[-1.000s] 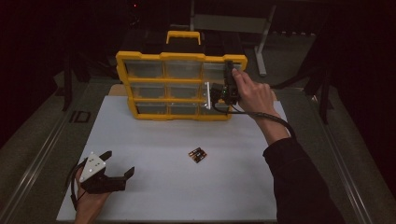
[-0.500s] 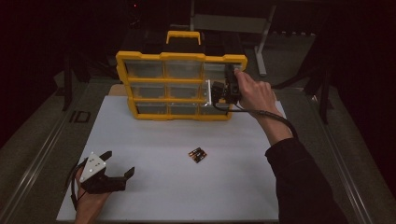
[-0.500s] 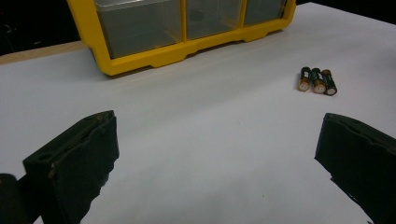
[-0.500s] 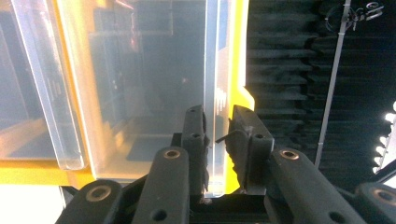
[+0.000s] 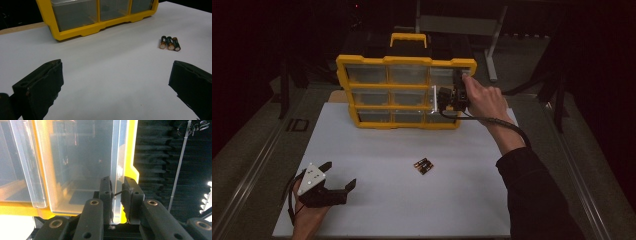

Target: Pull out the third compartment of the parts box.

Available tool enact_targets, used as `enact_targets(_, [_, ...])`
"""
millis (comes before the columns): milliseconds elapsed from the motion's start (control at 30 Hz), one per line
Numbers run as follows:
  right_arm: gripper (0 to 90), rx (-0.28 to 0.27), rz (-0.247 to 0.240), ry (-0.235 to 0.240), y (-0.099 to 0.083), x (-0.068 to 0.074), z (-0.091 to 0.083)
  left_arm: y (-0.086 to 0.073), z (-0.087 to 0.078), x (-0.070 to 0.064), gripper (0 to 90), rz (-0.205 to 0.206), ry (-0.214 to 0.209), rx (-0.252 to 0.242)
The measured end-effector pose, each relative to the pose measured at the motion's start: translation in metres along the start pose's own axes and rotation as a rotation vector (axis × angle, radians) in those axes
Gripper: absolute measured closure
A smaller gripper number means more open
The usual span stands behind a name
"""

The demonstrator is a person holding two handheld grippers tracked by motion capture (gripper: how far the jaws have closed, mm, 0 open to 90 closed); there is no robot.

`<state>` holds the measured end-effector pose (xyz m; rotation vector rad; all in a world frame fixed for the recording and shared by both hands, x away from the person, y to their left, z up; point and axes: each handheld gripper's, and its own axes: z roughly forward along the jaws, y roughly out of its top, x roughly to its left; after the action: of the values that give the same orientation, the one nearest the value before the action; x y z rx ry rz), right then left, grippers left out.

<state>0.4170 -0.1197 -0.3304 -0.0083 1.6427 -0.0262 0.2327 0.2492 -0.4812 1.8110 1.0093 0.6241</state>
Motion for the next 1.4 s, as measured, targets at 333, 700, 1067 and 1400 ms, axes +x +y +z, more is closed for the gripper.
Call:
enact_targets(333, [78.9,-0.013,-0.016,0.000,-0.001,0.000,-0.008,0.000,0.000,0.000,0.0,0.002,0.000,0.000])
enact_targets(700, [78.9,-0.032,-0.010,0.006,-0.004,0.000,-0.021,0.000,0.000,0.000,0.0,0.006,0.000,0.000])
enact_targets(1067, [78.7,-0.051,-0.020,0.022,-0.006,0.000,-0.036,0.000,0.001,-0.001,0.0,0.005,-0.001,0.001])
enact_targets(1400, [78.7,-0.058,-0.029,0.026,-0.007,-0.001,-0.044,0.000,0.000,0.000,0.0,0.002,0.000,-0.001])
